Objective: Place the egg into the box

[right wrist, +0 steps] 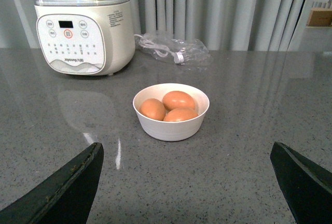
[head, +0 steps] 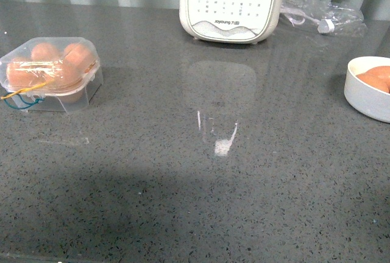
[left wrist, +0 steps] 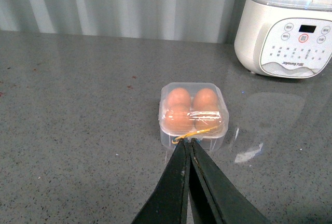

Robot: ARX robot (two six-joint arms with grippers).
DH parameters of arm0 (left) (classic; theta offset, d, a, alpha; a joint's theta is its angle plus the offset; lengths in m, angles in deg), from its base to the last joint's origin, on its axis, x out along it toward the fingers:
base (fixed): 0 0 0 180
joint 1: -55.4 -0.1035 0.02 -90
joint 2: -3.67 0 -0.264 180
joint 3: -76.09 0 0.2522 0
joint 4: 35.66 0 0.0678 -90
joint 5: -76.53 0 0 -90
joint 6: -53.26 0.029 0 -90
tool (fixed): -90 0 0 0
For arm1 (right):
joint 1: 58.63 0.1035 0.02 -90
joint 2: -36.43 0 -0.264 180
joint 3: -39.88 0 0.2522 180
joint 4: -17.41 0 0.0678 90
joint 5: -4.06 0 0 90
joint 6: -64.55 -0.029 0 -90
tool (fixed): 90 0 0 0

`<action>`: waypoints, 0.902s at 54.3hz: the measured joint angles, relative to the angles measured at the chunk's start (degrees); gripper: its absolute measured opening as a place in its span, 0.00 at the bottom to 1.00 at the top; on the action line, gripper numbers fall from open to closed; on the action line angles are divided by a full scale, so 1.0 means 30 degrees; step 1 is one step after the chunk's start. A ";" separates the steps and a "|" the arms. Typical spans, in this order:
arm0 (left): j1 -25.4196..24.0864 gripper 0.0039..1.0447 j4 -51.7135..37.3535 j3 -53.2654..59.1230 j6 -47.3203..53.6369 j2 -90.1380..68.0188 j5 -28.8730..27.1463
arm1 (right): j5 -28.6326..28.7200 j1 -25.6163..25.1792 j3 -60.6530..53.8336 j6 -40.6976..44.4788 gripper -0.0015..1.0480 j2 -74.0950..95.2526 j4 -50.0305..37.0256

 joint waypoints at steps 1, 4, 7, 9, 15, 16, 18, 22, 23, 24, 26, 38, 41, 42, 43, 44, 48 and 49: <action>0.0000 0.03 0.0000 0.0102 -0.0007 0.0095 0.0007 | 0.0000 0.0000 0.0000 -0.0007 0.93 0.0000 0.0000; 0.0000 0.03 0.0000 0.0321 0.0000 0.0284 0.0007 | 0.0000 0.0000 0.0000 -0.0007 0.93 0.0000 0.0000; 0.0000 0.03 0.0000 0.0568 0.0000 0.0539 0.0007 | 0.0000 0.0000 0.0000 0.0000 0.93 0.0000 0.0000; 0.0000 0.03 0.0000 0.0692 0.0000 0.0692 0.0007 | 0.0000 0.0000 0.0000 -0.0007 0.93 0.0000 0.0000; 0.0000 0.03 0.0036 0.1137 0.0000 0.1304 0.0000 | 0.0000 0.0000 0.0000 0.0000 0.93 0.0000 0.0000; 0.0000 0.03 0.0058 0.1209 -0.0007 0.1392 0.0007 | 0.0000 0.0000 0.0000 -0.0007 0.93 0.0000 0.0000; 0.0000 0.03 0.0102 0.1370 0.0000 0.1617 0.0007 | 0.0000 0.0000 0.0000 0.0000 0.93 0.0000 0.0000; 0.0000 0.03 0.0219 0.1559 -0.0007 0.1931 0.0007 | 0.0000 0.0000 0.0000 -0.0007 0.93 0.0000 0.0000; 0.0000 0.03 0.0233 0.1581 -0.0007 0.1967 0.0007 | 0.0000 0.0000 0.0000 -0.0007 0.93 0.0000 0.0000; 0.0000 0.03 0.0270 0.1632 0.0000 0.2047 0.0007 | 0.0000 0.0000 0.0000 -0.0007 0.93 0.0000 0.0000; 0.0000 0.03 0.0328 0.1690 0.0000 0.2178 0.0007 | 0.0000 0.0000 0.0000 -0.0007 0.93 0.0000 0.0000; 0.0000 0.03 0.3075 0.2120 -0.0007 0.5122 0.0015 | -0.0007 0.0000 0.0000 -0.0007 0.93 0.0000 0.0000; 0.0000 0.03 0.3075 0.2135 -0.0007 0.5333 0.0007 | 0.0000 0.0000 0.0000 0.0000 0.93 0.0000 0.0000; 0.0000 0.03 0.3075 0.2186 -0.0007 0.5428 0.0000 | 0.0000 0.0000 0.0000 0.0000 0.93 0.0000 0.0000; 0.0000 0.03 0.3060 0.2317 -0.0007 0.5595 0.0007 | 0.0007 0.0000 0.0000 -0.0007 0.93 0.0000 0.0000; 0.0000 0.03 0.3111 0.2361 -0.0007 0.5719 0.0015 | 0.0000 0.0000 0.0000 0.0000 0.93 0.0000 0.0000; 0.0000 0.03 0.3104 0.2368 -0.0015 0.5982 0.0015 | 0.0000 0.0000 0.0000 0.0000 0.93 0.0000 0.0000; 0.0000 0.03 0.3096 0.2368 -0.0015 0.6033 0.0000 | 0.0000 0.0000 0.0000 -0.0007 0.93 0.0000 0.0000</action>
